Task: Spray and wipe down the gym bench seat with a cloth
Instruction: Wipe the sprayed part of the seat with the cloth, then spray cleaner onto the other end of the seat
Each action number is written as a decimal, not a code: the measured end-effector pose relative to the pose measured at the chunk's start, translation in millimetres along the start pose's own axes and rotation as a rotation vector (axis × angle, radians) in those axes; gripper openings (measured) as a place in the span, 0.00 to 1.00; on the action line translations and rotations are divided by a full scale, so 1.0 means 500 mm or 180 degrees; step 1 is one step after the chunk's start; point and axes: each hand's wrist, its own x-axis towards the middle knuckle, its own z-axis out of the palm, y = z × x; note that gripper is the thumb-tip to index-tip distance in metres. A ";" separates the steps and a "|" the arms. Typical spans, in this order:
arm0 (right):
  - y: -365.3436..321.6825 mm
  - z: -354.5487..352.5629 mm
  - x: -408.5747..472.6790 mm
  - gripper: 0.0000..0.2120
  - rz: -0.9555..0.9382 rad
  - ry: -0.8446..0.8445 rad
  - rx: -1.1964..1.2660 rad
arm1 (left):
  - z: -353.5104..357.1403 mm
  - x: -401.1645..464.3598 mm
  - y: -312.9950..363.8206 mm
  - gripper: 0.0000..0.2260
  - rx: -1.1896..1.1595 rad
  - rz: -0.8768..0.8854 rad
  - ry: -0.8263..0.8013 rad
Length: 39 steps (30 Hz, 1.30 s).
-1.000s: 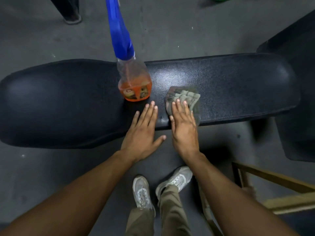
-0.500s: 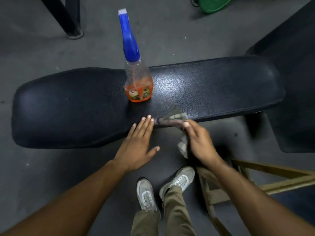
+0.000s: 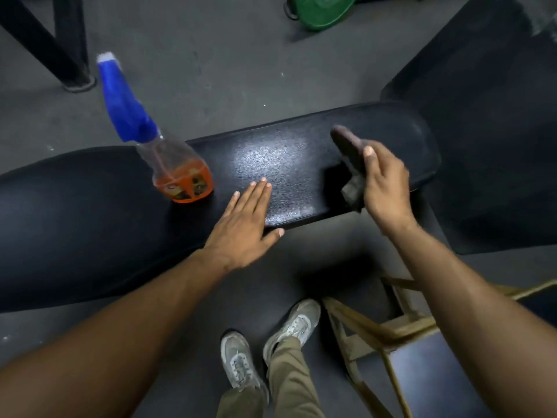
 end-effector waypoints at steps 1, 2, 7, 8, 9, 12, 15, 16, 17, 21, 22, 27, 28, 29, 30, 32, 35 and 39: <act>0.000 0.002 0.020 0.18 -0.0196 -0.0128 -0.0262 | 0.001 0.012 0.002 0.40 0.0013 0.0000 -0.0010; 0.002 0.009 0.038 0.18 -0.0382 -0.0296 -0.0573 | 0.002 0.023 0.004 0.40 0.0020 -0.0009 -0.0023; 0.054 0.064 0.086 0.21 -0.0499 -0.1288 -0.1820 | 0.011 0.063 0.002 0.40 0.0033 -0.0112 -0.0098; 0.061 0.072 0.085 0.23 -0.0504 -0.1329 -0.1890 | 0.014 0.066 0.000 0.40 0.0030 -0.0119 -0.0116; 0.070 0.078 0.086 0.24 -0.0504 -0.1323 -0.1869 | 0.017 0.069 -0.001 0.40 0.0026 -0.0121 -0.0136; 0.077 0.079 0.080 0.21 -0.0567 -0.1229 -0.1799 | 0.026 0.069 -0.002 0.41 0.0015 -0.0134 -0.0168; 0.069 0.078 0.064 0.22 -0.0690 -0.1160 -0.2017 | 0.030 0.061 -0.004 0.41 -0.0040 -0.0179 -0.0142; 0.059 0.081 0.059 0.23 -0.0712 -0.1103 -0.2033 | 0.029 0.056 -0.004 0.40 -0.0086 -0.0201 -0.0102; 0.047 0.088 0.054 0.23 -0.0756 -0.1036 -0.1990 | 0.030 0.050 -0.005 0.40 -0.0148 -0.0226 -0.0046; -0.027 0.135 0.026 0.24 -0.1009 -0.1072 -0.1482 | 0.029 0.003 -0.015 0.41 -0.0340 -0.0361 0.0145; -0.051 0.147 0.018 0.25 -0.1002 -0.1142 -0.1324 | 0.028 -0.014 -0.020 0.42 -0.0337 -0.0397 0.0151; -0.184 0.218 -0.015 0.34 -0.0881 -0.1418 -0.0505 | 0.018 -0.107 -0.067 0.43 -0.0359 -0.0593 0.0187; -0.211 0.232 -0.021 0.37 -0.0859 -0.1472 -0.0273 | 0.017 -0.125 -0.078 0.43 -0.0352 -0.0629 0.0191; -0.240 0.249 -0.029 0.40 -0.0847 -0.1527 -0.0045 | 0.016 -0.146 -0.092 0.43 -0.0329 -0.0660 0.0191; -0.261 0.259 -0.035 0.43 -0.0821 -0.1562 0.0151 | 0.018 -0.161 -0.098 0.44 -0.0299 -0.0670 0.0167; -0.302 0.289 -0.045 0.48 -0.0758 -0.1638 0.0449 | 0.022 -0.192 -0.115 0.44 -0.0301 -0.0747 0.0177; -0.351 0.351 -0.057 0.49 -0.0684 -0.1647 0.0604 | 0.021 -0.233 -0.143 0.44 -0.0382 -0.0886 0.0241; -0.371 0.410 -0.065 0.28 -0.0622 -0.1258 0.0553 | 0.014 -0.273 -0.177 0.44 -0.0553 -0.1020 0.0310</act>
